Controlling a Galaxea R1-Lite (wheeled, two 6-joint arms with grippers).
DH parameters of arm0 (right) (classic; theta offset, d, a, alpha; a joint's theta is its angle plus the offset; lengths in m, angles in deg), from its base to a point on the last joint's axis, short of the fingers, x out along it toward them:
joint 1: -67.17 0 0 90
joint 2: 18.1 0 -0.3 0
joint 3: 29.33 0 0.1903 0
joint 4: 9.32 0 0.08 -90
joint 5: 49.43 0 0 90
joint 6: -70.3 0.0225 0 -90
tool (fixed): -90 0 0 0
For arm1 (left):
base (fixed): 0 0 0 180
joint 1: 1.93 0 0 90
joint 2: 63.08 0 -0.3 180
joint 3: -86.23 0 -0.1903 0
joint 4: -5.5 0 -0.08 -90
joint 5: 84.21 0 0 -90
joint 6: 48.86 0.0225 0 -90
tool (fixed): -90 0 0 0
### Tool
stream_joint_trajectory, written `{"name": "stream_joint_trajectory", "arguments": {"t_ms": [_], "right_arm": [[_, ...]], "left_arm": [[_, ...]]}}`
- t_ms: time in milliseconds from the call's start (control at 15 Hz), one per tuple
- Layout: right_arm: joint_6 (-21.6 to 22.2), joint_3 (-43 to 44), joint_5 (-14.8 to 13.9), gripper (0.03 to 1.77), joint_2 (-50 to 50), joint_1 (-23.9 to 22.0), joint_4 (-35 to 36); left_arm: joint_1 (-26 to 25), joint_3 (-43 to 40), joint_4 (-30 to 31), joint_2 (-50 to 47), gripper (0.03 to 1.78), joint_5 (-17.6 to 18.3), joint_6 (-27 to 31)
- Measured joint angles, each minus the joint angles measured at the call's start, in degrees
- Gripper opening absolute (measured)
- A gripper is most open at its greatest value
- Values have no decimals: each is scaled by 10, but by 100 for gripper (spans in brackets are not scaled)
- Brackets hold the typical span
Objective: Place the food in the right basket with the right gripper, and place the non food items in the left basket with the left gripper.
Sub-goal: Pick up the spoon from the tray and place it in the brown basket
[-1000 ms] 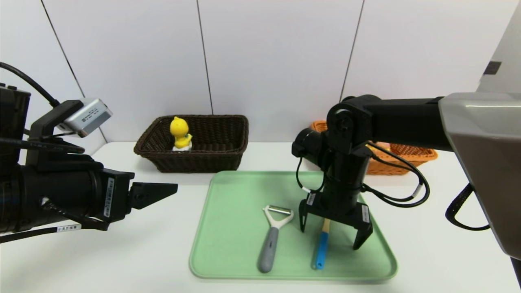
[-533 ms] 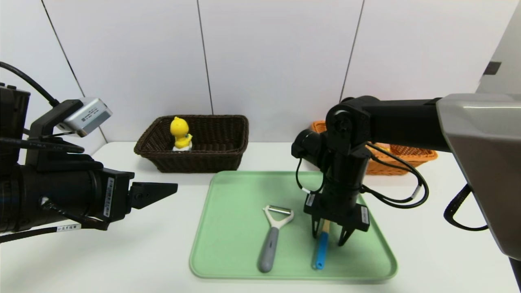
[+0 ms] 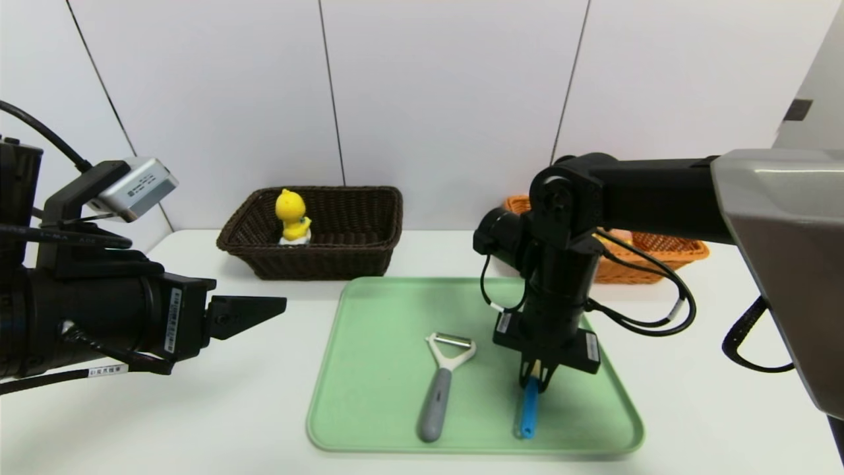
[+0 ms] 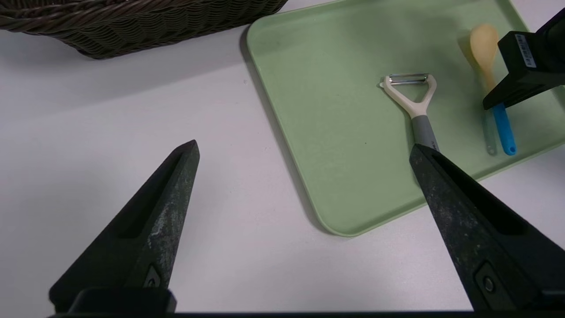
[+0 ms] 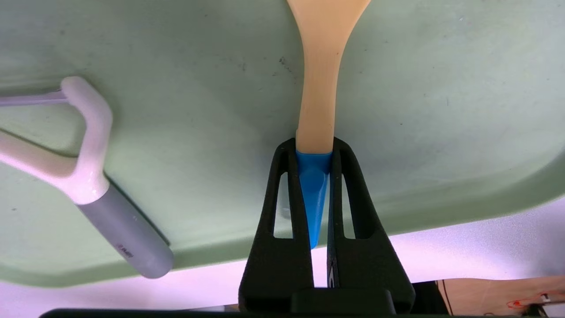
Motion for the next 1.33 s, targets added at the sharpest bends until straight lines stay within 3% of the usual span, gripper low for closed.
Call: {"name": "stream_joint_trajectory", "arguments": {"t_ms": [333, 533, 867, 1133, 1333], "right_arm": [[-8, 1, 13, 15, 72, 9, 6], [-34, 1, 21, 15, 131, 16, 82], [-170, 1, 12, 15, 166, 25, 315], [-290, 0, -51, 15, 96, 36, 564], [-345, 0, -52, 15, 45, 40, 704]], "left_arm": [[0, 1, 0, 0, 169, 0, 0], [0, 0, -2, 0, 169, 0, 0], [6, 2, -2, 0, 169, -2, 2], [16, 1, 1, 2, 169, -4, 0], [17, 1, 2, 10, 169, -16, 0]]}}
